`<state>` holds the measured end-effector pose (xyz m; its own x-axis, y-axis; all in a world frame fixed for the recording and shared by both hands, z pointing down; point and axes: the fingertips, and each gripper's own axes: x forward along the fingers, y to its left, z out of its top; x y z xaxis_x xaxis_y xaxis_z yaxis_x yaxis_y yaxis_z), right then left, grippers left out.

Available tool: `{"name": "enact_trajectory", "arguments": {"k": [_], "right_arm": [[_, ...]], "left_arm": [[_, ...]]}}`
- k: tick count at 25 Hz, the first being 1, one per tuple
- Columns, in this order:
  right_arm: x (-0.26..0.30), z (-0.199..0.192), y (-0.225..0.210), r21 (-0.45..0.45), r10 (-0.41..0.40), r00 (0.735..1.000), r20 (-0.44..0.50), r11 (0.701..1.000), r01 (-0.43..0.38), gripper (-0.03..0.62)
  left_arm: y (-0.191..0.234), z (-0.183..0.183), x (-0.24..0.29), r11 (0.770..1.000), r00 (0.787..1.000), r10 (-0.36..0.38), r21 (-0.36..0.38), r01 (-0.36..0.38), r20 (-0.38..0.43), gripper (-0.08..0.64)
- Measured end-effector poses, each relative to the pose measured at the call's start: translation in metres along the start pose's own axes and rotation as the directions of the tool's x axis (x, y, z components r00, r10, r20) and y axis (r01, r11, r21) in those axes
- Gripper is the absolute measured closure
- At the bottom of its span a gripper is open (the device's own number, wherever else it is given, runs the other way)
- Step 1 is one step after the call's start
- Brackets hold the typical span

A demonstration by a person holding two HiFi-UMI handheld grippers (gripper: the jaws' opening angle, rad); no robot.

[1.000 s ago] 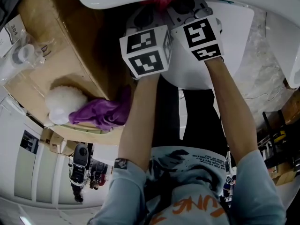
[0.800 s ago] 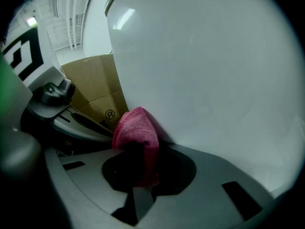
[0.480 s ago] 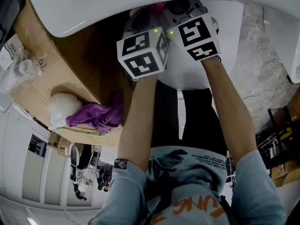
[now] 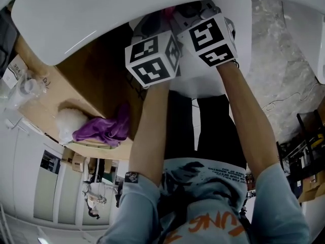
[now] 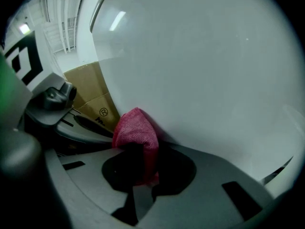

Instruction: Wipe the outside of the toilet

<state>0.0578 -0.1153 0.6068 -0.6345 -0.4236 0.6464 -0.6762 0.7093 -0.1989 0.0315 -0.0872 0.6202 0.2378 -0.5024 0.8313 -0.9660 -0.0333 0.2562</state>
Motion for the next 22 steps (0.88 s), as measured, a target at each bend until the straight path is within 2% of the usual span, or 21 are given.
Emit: {"name": "enact_trajectory", "arguments": {"k": [4,22], "right_arm": [[-0.009,-0.005,-0.011,0.002,0.0,1.0,-0.001,1.0,0.0,0.528],[-0.053,-0.026,-0.072,0.026,-0.041,0.999,0.012,0.999,0.04,0.526]], "left_arm": [[-0.017,-0.001,0.005,0.997,1.0,0.003,0.072,-0.001,-0.021,0.535],[-0.09,0.003,0.03,0.986,0.997,-0.056,0.154,0.065,-0.056,0.535]]}}
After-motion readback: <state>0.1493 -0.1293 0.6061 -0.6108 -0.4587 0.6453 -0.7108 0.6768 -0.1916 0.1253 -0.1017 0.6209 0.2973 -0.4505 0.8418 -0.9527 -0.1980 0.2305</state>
